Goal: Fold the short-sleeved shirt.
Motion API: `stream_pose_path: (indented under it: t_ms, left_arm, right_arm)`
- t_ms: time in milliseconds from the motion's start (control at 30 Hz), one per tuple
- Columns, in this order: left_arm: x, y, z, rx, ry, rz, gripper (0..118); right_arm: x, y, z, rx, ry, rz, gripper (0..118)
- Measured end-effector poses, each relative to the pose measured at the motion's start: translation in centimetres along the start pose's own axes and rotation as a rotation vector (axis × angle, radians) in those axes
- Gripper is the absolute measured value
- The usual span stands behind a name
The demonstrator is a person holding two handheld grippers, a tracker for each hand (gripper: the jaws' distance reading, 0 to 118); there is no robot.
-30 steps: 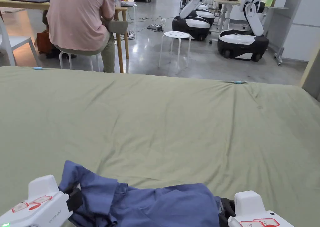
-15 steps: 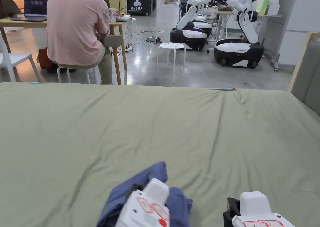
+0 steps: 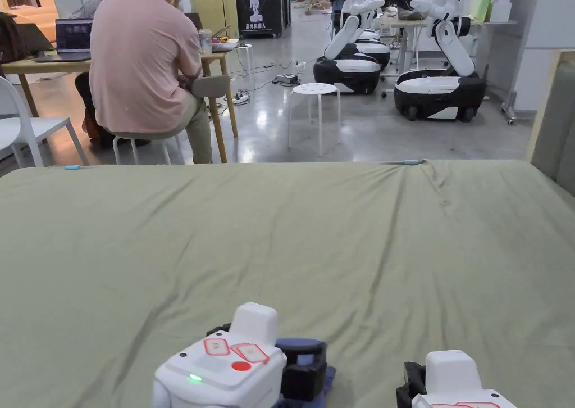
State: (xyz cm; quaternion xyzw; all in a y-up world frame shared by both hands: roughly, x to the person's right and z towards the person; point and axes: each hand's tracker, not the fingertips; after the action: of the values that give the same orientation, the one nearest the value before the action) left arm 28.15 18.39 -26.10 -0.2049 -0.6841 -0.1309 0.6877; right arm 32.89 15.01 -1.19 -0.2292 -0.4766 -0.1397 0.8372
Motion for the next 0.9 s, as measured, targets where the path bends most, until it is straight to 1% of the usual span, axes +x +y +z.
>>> stream_pose_path:
  t_ms: [33, 67, 100, 167, 233, 267, 333, 367, 400, 467, 533, 633, 700, 800, 833, 900]
  left_arm:
    - [-1.1, 0.3, 0.0, 0.01, 0.021, 0.035, 104]
    - [-2.3, 0.3, -0.4, -0.003, 0.038, 0.078, 96]
    - [-2.9, 0.2, -1.0, -0.03, 0.041, 0.13, 70]
    - [-4.9, -0.6, -2.0, -0.107, 0.011, 0.257, 0]
    - [-5.5, -2.0, -3.1, -0.17, 0.0, 0.347, 0]
    - [-5.7, -2.8, -3.4, -0.192, -0.063, 0.37, 0]
    - [-5.4, -4.6, -3.8, -0.241, -0.196, 0.489, 0]
    - [-5.0, -5.4, -3.9, -0.254, -0.236, 0.526, 0]
    - [-4.3, -6.4, -4.3, -0.269, -0.256, 0.527, 0]
    - [-2.6, -8.2, -5.5, -0.305, -0.28, 0.475, 0]
    - [-1.1, -9.8, -6.7, -0.338, -0.264, 0.471, 0]
    - [0.1, -10.8, -7.4, -0.355, -0.284, 0.441, 0]
    - [0.1, -10.8, -7.3, -0.363, -0.291, 0.431, 0]
    - [-1.5, -8.7, -4.8, -0.299, -0.296, 0.43, 0]
    - [-2.2, -7.9, -3.8, -0.258, -0.288, 0.426, 0]
    - [-5.0, -6.1, -1.3, -0.18, -0.249, 0.423, 0]
  right_arm:
    - [-0.2, 0.0, -0.1, 0.0, 0.008, -0.006, 0]
    - [-0.4, 0.0, -0.2, 0.001, 0.016, -0.011, 0]
    - [-0.6, 0.0, -0.3, 0.003, 0.023, -0.013, 0]
    - [-1.1, 0.0, -0.6, 0.001, 0.032, -0.014, 0]
    - [-1.1, -0.1, -0.6, -0.002, 0.037, -0.011, 0]
    - [-1.4, 0.0, -0.8, -0.005, 0.037, -0.01, 0]
    - [-1.1, -0.2, -1.0, -0.013, 0.032, -0.004, 0]
    - [-1.0, -0.3, -1.1, -0.018, 0.029, -0.001, 0]
    - [-1.4, -0.3, -1.2, -0.025, 0.025, 0.001, 0]
    - [-1.2, -0.3, -1.5, -0.033, 0.018, 0.003, 0]
    - [-1.6, -0.4, -1.7, -0.041, 0.015, 0.001, 0]
    - [-1.9, -0.4, -1.8, -0.051, 0.015, 0.017, 0]
    - [-2.7, -0.3, -2.1, -0.06, 0.027, 0.023, 0]
    - [-3.7, 0.0, -3.1, -0.069, 0.079, 0.0, 0]
    - [-4.2, 0.2, -3.7, -0.074, 0.103, -0.005, 0]
    - [-5.5, 0.6, -5.3, -0.082, 0.169, -0.042, 0]
